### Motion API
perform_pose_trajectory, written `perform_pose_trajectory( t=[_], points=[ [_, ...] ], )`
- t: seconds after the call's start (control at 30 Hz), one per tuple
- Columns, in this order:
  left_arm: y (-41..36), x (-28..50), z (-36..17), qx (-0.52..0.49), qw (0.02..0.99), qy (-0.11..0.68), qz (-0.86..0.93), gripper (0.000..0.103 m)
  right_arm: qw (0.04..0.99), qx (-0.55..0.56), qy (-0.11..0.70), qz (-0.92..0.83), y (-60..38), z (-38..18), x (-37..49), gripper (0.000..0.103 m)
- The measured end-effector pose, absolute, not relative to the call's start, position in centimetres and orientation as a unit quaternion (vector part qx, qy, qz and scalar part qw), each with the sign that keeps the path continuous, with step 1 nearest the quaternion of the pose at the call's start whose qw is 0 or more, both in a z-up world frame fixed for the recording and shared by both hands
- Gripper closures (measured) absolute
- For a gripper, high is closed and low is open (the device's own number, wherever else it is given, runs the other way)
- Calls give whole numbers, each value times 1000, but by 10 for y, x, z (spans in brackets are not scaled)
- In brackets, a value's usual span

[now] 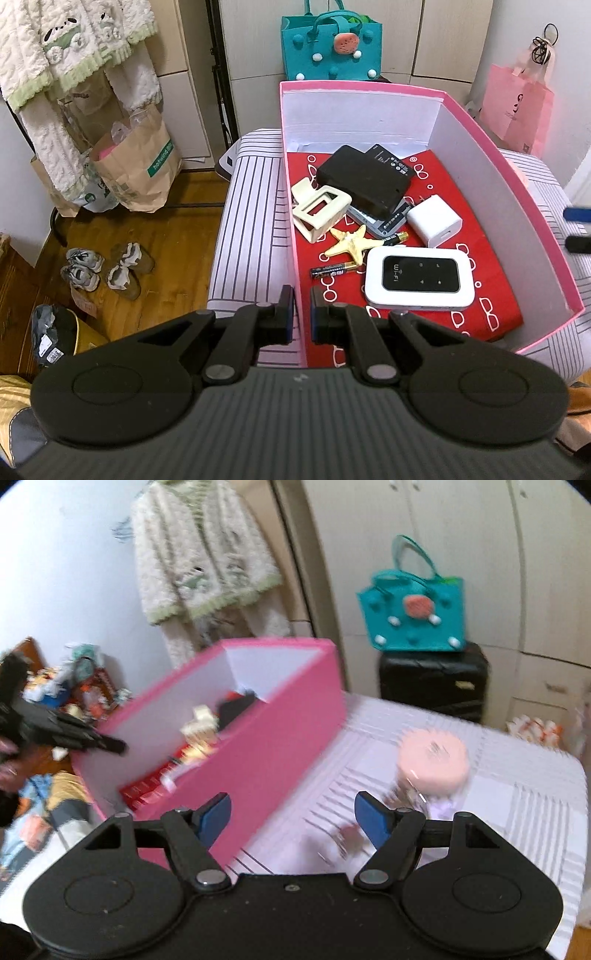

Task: Organize rigid objects
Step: 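Move the right gripper to the silver keys and grasp them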

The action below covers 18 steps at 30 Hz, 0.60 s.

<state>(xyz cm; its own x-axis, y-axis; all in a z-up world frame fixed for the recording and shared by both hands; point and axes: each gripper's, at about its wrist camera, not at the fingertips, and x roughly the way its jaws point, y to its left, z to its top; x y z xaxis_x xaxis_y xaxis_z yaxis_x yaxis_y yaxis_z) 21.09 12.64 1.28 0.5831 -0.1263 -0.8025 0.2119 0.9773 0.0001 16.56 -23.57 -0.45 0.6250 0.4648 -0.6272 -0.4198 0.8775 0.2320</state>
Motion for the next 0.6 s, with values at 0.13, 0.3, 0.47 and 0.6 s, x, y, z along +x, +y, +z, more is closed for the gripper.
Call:
perform_pose_trajectory(
  t=[0.13, 0.3, 0.47, 0.6],
  points=[
    [123, 212, 11, 54, 887, 449, -89, 95, 904, -28, 356, 234, -231, -29, 161, 27],
    [120, 215, 10, 59, 885, 454, -86, 95, 907, -71, 341, 238, -227, -44, 155, 28],
    [120, 214, 10, 57, 886, 453, -80, 95, 920, -92, 297, 240, -220, -51, 158, 28],
    [120, 213, 9, 54, 888, 451, -77, 95, 911, -127, 311, 237, -213, -62, 167, 32]
  ],
)
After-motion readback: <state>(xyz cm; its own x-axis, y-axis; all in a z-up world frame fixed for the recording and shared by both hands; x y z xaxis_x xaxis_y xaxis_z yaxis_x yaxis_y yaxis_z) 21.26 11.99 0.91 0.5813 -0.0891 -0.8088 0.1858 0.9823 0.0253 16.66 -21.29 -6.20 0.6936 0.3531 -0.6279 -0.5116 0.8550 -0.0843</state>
